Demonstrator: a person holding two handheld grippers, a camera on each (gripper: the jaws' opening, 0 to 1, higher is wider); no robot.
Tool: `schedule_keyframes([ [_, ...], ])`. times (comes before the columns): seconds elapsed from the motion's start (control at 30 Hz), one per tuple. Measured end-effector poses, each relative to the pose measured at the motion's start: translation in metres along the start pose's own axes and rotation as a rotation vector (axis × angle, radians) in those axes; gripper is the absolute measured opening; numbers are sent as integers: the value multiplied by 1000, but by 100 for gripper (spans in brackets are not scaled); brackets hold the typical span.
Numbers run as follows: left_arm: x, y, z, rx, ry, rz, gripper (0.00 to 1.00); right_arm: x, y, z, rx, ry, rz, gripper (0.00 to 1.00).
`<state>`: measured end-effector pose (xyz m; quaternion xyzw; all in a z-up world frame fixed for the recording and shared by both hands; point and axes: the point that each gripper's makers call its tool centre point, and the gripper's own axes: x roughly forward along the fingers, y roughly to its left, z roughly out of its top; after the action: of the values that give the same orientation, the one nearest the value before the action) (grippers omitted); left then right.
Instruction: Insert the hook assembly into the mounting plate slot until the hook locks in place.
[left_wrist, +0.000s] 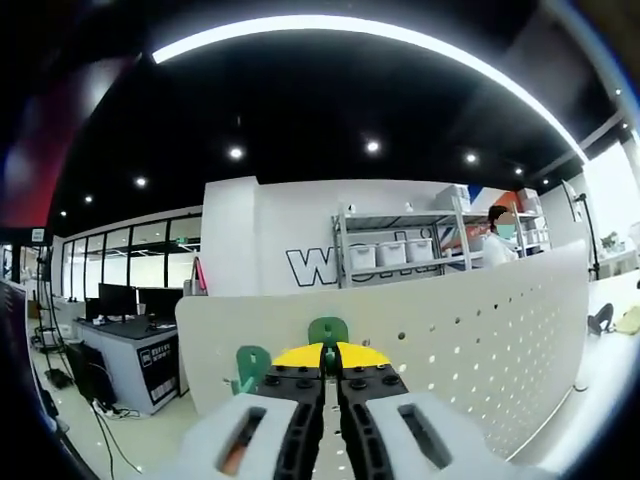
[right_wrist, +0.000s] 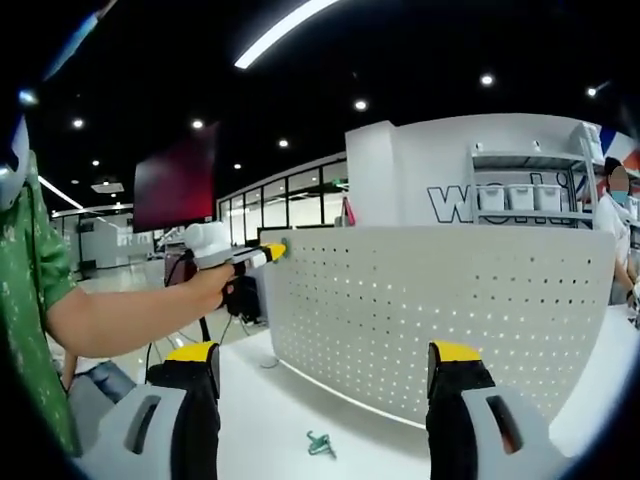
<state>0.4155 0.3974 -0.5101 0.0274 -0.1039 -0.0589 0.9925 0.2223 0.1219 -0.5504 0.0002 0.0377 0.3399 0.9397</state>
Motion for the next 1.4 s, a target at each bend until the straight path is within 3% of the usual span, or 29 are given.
schedule_keyframes([
  [1.4, 2, -1, -13, 15, 12, -1, 3, -1, -4, -2, 19, 9, -3, 86],
])
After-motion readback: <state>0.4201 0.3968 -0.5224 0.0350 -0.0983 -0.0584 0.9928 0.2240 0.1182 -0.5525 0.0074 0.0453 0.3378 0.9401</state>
